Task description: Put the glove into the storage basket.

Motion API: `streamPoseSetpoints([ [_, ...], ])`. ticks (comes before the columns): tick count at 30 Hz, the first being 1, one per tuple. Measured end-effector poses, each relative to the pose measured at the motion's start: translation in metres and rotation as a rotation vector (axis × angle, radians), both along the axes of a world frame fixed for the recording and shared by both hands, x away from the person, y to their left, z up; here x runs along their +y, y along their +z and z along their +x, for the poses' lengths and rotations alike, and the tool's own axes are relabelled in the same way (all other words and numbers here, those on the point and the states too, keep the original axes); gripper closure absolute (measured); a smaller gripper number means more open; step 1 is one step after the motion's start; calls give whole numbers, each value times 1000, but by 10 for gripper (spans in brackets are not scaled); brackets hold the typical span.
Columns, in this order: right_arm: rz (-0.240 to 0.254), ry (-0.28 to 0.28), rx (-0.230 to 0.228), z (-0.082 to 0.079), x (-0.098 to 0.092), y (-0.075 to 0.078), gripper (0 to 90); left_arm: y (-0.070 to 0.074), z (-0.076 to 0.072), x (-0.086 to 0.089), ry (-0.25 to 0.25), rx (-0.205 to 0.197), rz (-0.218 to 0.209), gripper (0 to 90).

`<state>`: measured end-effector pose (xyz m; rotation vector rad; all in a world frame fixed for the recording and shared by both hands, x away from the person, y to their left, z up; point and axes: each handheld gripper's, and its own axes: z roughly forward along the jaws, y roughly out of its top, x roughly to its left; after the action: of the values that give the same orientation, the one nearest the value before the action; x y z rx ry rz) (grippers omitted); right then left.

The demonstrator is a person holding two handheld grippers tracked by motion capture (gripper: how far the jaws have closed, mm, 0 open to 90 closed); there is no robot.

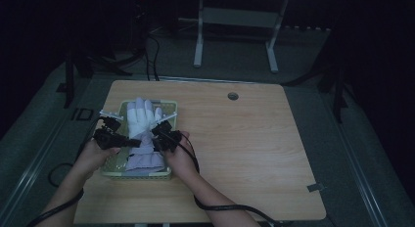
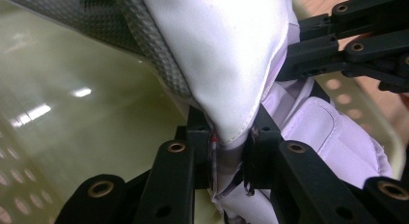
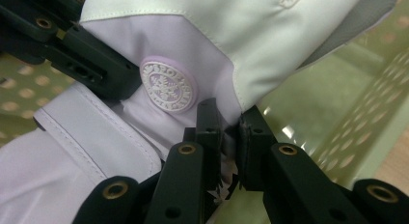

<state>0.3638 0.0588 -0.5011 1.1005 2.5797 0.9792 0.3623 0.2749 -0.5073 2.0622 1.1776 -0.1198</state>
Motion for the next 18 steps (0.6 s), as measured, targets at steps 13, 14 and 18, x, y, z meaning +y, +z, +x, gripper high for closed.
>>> streamPoseSetpoints([
  [13, -169, -36, 92, 9, 28, -16, 794, -11, 6, -12, 12, 53, 187, 733],
  [14, -197, -31, 99, 10, 31, -16, 770, -12, 8, -15, 26, 69, 236, 660],
  [18, -206, -18, 102, 11, 32, -16, 645, -10, 7, -24, 68, 35, 309, 508],
])
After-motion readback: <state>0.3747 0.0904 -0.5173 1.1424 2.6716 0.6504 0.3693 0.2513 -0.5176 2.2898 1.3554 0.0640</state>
